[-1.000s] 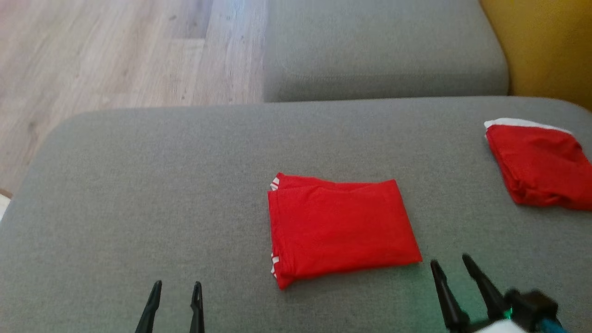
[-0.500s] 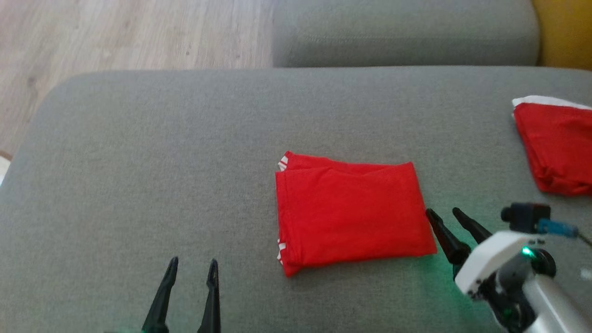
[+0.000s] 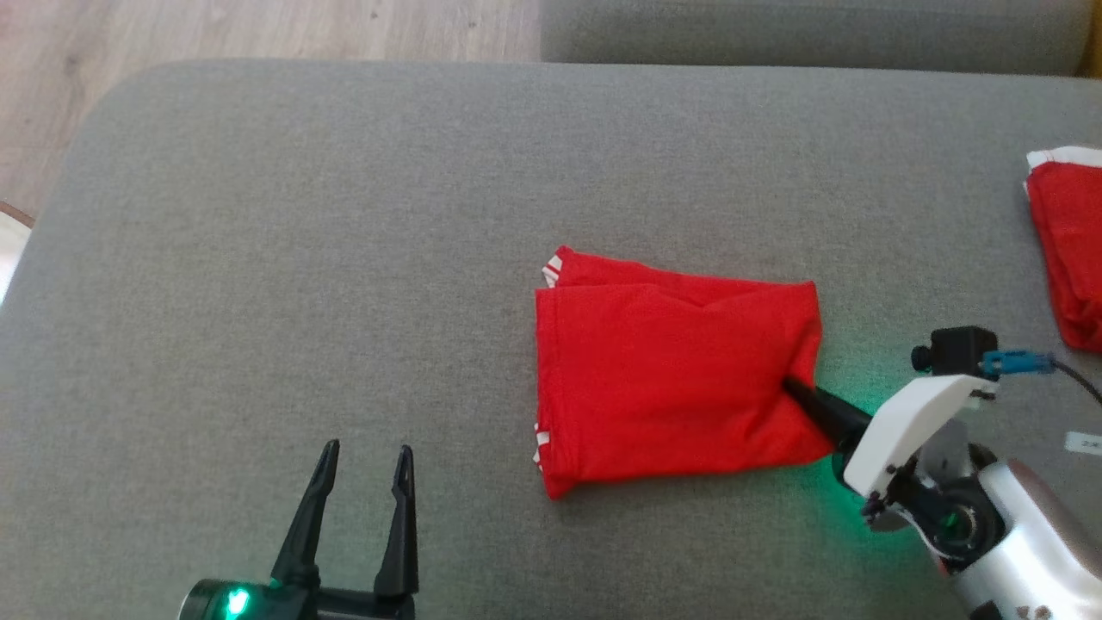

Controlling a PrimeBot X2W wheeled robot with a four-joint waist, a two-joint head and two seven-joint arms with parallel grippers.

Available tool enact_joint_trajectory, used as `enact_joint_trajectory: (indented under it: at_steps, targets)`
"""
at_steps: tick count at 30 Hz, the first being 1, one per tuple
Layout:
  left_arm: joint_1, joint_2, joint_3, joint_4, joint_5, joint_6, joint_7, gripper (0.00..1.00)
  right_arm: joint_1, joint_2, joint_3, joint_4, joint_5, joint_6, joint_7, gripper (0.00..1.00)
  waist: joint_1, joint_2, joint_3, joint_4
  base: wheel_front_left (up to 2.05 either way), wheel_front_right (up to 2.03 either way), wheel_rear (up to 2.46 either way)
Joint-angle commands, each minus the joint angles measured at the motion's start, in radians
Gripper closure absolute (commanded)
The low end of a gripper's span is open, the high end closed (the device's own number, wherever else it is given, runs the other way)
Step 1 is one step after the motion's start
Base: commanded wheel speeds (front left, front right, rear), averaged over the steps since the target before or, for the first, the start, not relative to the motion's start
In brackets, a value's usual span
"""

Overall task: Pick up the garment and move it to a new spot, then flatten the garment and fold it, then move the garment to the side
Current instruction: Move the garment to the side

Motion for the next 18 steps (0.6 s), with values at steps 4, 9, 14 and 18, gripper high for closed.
enact_joint_trajectory:
  at_steps: [4,9,14,18]
  targets:
    - [-0.04,-0.008,0.023,-0.028,-0.047,0.011,-0.009,0.0,-0.061,-0.076,0.012,-0.071,0.039,0.003,-0.038,1.0,-0.0001,0.0,0.027,-0.023,0.0,0.0,0.0]
    - [-0.066,-0.009,0.023,-0.033,-0.061,-0.008,-0.009,0.0,-0.139,-0.183,-0.008,-0.094,0.039,0.003,-0.038,1.0,-0.0001,0.0,0.071,-0.062,0.0,0.0,0.0]
    - [-0.101,-0.009,0.026,-0.048,-0.05,-0.025,-0.009,0.0,-0.227,-0.315,-0.067,-0.124,0.007,0.003,-0.022,1.0,-0.0001,0.0,0.144,-0.106,0.0,0.0,0.0]
    - [-0.141,-0.009,0.027,-0.057,-0.044,-0.041,-0.009,0.0,-0.281,-0.423,-0.145,-0.146,-0.039,0.003,0.004,1.0,-0.0001,0.0,0.209,-0.128,0.0,0.0,0.0]
